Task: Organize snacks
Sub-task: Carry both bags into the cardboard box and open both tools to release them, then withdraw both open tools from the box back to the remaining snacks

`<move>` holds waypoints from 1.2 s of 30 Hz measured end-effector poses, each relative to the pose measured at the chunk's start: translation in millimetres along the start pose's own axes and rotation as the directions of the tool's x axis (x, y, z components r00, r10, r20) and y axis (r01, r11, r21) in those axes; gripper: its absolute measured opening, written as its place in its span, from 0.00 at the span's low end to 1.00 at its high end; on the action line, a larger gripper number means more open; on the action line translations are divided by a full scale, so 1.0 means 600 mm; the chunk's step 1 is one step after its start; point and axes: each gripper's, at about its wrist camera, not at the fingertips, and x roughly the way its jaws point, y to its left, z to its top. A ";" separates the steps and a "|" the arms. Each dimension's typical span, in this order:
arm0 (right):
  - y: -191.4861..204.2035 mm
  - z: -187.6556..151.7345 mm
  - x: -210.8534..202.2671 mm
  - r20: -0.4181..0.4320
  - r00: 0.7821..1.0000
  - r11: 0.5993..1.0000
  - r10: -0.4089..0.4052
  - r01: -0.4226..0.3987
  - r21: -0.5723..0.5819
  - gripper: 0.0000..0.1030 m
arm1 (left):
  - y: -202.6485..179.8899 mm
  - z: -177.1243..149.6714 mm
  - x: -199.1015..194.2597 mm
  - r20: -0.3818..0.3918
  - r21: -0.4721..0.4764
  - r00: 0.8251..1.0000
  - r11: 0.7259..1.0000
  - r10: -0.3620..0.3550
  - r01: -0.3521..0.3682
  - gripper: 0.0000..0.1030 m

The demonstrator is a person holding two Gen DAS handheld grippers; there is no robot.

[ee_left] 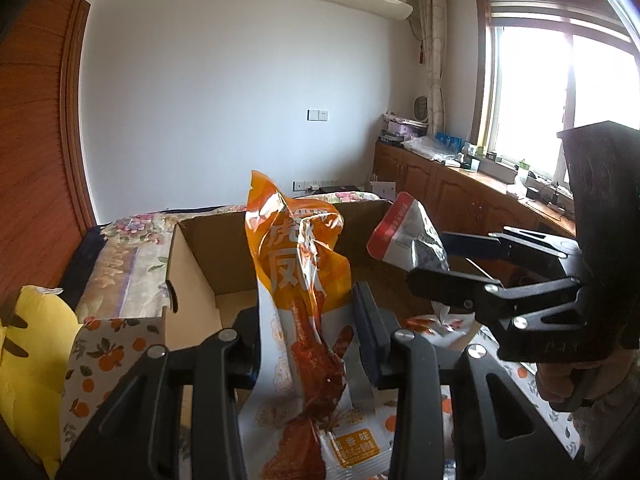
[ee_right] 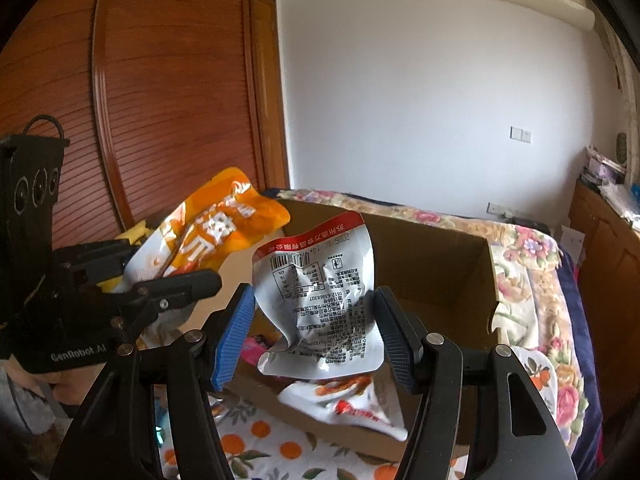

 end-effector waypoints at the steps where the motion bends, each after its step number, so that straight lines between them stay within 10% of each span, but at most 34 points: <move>1: -0.004 -0.001 0.005 -0.004 1.000 1.000 -0.002 0.002 0.001 0.61 | 0.003 0.001 0.006 -0.002 -0.003 1.000 1.000 -0.003 0.003 0.35; 36: -0.036 -0.040 0.044 -0.104 0.992 0.995 -0.074 0.080 0.052 0.61 | 0.013 -0.008 0.059 -0.067 -0.004 0.997 0.999 0.031 -0.032 0.53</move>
